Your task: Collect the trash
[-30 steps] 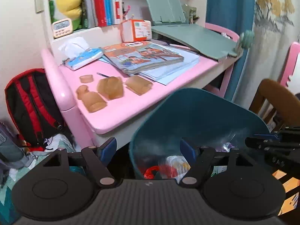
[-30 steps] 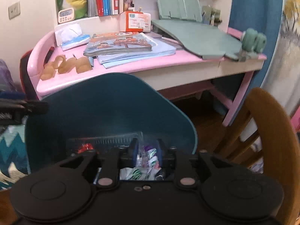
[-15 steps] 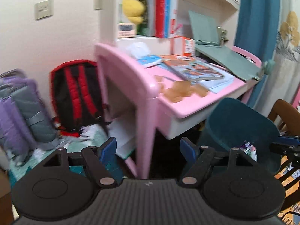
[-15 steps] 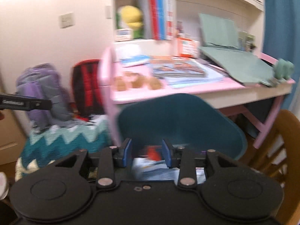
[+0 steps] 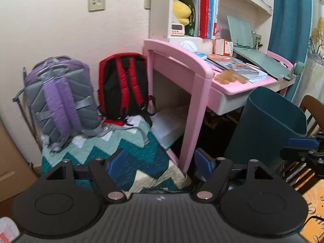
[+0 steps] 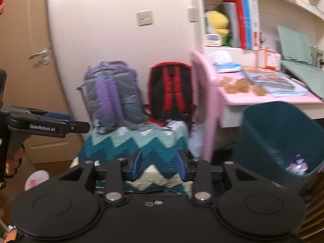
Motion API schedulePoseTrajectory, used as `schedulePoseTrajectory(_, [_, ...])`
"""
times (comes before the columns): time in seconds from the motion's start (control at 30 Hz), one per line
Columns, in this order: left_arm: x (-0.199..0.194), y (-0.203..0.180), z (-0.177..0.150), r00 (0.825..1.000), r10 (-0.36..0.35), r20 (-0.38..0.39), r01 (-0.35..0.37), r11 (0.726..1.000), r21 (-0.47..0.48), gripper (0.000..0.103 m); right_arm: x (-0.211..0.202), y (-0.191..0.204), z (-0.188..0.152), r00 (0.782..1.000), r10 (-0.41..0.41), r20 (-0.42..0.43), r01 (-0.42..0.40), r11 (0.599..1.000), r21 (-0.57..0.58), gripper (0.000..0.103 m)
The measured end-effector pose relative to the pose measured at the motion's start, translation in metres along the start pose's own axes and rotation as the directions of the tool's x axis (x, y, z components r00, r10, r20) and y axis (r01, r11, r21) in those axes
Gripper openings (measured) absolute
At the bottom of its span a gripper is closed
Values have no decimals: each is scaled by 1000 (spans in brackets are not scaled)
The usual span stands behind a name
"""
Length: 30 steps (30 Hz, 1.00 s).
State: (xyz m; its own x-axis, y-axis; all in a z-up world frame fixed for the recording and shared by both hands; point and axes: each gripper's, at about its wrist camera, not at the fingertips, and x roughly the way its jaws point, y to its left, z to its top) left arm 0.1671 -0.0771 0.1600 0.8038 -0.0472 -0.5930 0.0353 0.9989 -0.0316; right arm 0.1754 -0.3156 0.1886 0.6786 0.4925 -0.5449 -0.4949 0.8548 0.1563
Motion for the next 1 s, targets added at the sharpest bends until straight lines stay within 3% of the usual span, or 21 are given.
schedulePoseTrajectory(0.3, [-46, 20, -45, 999, -29, 29, 29, 999, 14, 74, -13, 52, -30, 1000, 14, 10, -14, 1000, -19, 36])
schedulePoseTrajectory(0.47, [-54, 4, -46, 995, -79, 55, 78, 997, 24, 75, -35, 51, -31, 998, -29, 48, 29, 999, -15, 38])
schedulePoseTrajectory(0.53, [-57, -4, -48, 993, -98, 63, 96, 995, 30, 82, -42, 52, -32, 997, -44, 68, 45, 999, -16, 45])
schedulePoseTrajectory(0.63, [-63, -14, -49, 990, -107, 87, 104, 994, 40, 82, -45, 51, -36, 994, -69, 83, 70, 998, -4, 49])
schedulePoseTrajectory(1.0, [-71, -41, -58, 984, -138, 116, 131, 989, 61, 86, -63, 38, -46, 985, -113, 132, 108, 993, 40, 51])
